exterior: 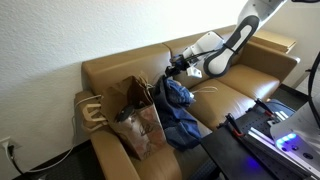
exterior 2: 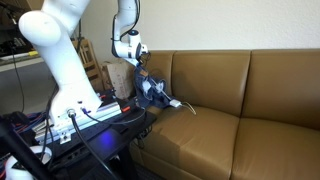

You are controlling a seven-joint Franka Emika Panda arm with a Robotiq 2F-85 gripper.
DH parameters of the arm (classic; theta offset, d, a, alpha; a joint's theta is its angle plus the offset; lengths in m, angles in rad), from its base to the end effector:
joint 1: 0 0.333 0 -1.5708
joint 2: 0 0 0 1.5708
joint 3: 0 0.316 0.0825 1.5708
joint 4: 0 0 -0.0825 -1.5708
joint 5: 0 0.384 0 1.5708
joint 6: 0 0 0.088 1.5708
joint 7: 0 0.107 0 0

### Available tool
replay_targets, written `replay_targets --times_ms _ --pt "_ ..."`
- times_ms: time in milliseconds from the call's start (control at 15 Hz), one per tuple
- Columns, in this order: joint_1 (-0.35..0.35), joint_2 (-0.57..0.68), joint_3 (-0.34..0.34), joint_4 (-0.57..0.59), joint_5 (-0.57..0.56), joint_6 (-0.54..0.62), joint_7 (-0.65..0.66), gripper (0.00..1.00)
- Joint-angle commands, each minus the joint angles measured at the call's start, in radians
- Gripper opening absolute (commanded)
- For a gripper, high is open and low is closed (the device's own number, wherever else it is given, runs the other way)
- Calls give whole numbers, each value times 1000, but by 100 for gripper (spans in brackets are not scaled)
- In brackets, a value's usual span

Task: Place the blue jeans inside the brown bag on the sofa

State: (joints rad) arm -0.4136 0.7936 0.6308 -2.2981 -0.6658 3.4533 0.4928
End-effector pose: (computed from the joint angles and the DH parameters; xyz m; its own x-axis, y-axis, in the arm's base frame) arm 0.4970 0.1939 0.1507 0.8990 0.0116 0.4378 0.2597 -0.8191 -0.5115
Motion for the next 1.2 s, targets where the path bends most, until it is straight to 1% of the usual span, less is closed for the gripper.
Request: replay_targets --times_ms 0,67,133,200,267,333,400,467,533,600,667,733,867,1067,1133 --pt "-266 -46 262 -114 -121 21 149 1" --pt "-338 -41 330 -147 -162 -20 231 1" --pt "-211 -19 217 -57 -110 -10 146 5" --pt "-269 -20 272 -87 -138 -21 189 5" --pt "-303 -21 299 -112 -149 -24 204 5" --pt "-316 -21 306 -125 -150 -24 205 1" --pt "-316 -4 308 -121 -164 -48 196 1" --pt "-325 -8 331 -112 -168 -59 197 1" --pt "-355 -23 382 -106 -173 -79 208 1" --pt "-421 -71 462 -140 -176 -99 240 1" --pt "-473 -64 527 -157 -186 -78 244 1" --pt "-490 -79 561 -151 -180 -46 240 1" --pt "-567 -136 658 -155 -171 4 241 1" --pt "-708 -225 825 -142 -170 -3 241 1" --pt "-769 -253 883 -140 -161 11 250 1"
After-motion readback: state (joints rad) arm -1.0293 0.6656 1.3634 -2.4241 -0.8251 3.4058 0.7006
